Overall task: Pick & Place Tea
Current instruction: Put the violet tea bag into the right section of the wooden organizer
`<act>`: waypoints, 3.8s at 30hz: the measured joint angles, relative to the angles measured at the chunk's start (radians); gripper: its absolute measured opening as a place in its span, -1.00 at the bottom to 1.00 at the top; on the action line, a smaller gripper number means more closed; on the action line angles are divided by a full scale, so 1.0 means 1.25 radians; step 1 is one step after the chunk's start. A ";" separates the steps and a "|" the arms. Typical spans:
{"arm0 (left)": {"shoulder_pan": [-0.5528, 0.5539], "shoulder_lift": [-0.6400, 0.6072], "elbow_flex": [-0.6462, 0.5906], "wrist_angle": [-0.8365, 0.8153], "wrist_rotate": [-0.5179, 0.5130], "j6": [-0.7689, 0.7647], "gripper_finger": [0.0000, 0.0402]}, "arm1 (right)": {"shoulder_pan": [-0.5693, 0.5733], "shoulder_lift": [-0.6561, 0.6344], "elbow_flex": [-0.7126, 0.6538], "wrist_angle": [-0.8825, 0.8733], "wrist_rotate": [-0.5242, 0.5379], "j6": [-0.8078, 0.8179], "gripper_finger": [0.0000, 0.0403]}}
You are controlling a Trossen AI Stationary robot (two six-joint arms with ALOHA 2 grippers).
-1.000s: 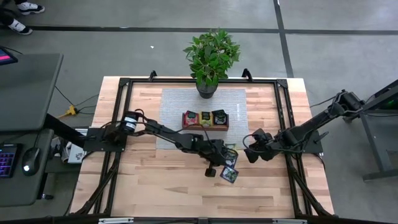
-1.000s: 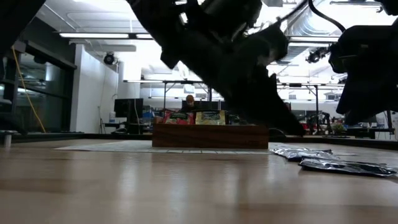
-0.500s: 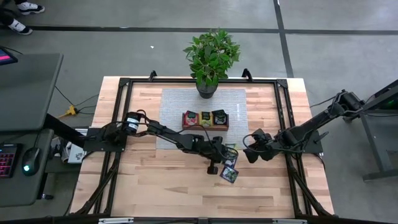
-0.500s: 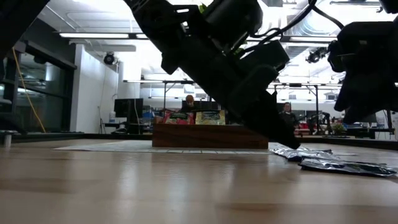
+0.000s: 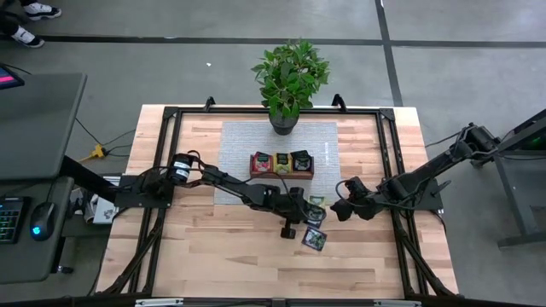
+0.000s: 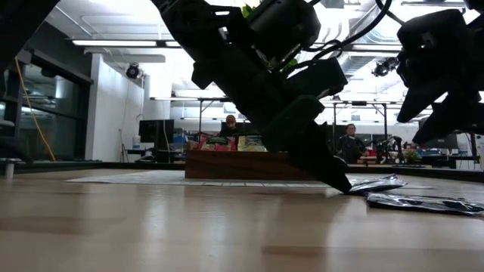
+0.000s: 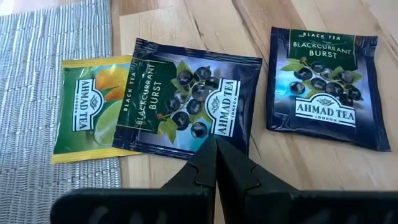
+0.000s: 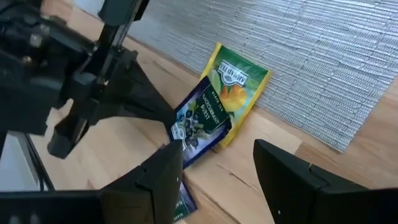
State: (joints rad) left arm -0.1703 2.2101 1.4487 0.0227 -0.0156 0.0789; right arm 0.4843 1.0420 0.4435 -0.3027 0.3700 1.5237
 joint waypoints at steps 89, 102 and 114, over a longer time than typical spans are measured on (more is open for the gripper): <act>0.010 0.045 0.415 -0.622 0.035 0.186 -1.00 | -0.073 0.256 0.000 0.171 -0.167 0.015 -1.00; 0.012 -0.170 0.466 -0.836 -0.168 0.240 -1.00 | -0.011 0.256 0.000 0.139 -0.107 0.016 -1.00; 0.048 -0.537 -0.051 -0.596 -0.132 0.136 -1.00 | 0.017 0.239 0.000 0.139 -0.007 -0.013 -1.00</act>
State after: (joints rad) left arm -0.1105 1.5385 1.3847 -0.7225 -0.1809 0.2484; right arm 0.5053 1.3413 0.4435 -0.1288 0.3608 1.5070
